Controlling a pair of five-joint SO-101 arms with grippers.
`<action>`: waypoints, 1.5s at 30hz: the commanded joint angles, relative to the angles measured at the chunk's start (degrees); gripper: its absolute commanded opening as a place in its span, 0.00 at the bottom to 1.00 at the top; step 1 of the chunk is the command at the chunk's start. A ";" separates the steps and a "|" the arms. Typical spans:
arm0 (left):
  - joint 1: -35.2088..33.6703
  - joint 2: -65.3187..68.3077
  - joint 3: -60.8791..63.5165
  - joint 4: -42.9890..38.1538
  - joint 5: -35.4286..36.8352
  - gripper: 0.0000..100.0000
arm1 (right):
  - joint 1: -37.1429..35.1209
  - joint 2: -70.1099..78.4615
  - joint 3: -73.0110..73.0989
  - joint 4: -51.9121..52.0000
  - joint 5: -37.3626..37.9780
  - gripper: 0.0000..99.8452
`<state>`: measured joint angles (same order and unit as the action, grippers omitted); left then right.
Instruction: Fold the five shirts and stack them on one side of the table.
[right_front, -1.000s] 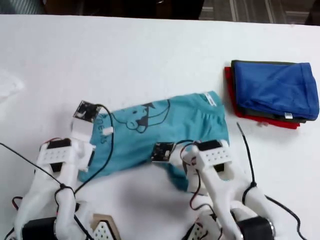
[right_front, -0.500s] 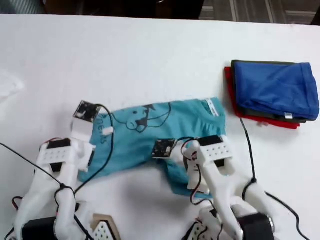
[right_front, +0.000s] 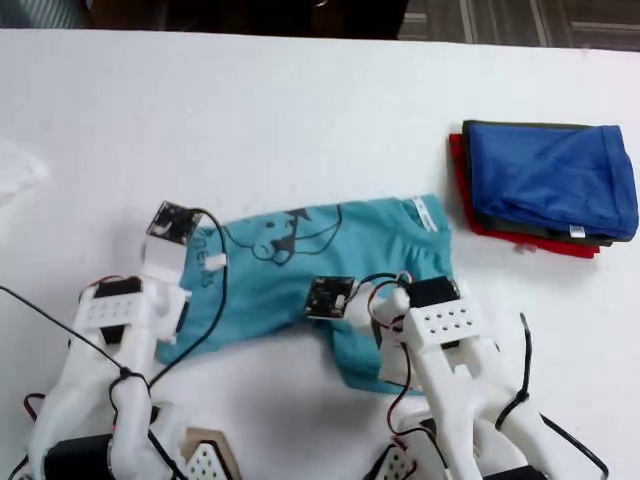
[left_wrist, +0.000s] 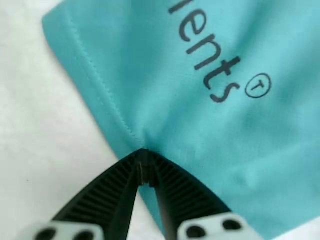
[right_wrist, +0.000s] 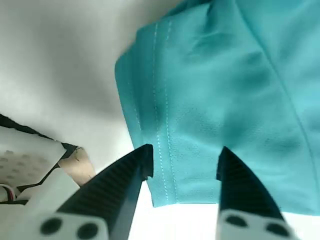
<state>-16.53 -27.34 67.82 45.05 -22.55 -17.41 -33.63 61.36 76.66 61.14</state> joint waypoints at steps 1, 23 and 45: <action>0.35 0.09 -1.80 -0.88 0.18 0.03 | -0.57 -1.71 0.35 0.40 0.35 0.23; 0.35 0.09 -1.80 -0.97 0.18 0.03 | -12.44 -1.63 10.46 -10.07 -5.89 0.23; 0.35 0.09 -1.80 -0.97 0.26 0.03 | -6.73 15.25 5.27 -12.35 -5.54 0.23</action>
<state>-16.53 -27.34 67.74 45.05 -22.55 -25.41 -25.10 68.48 65.32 55.52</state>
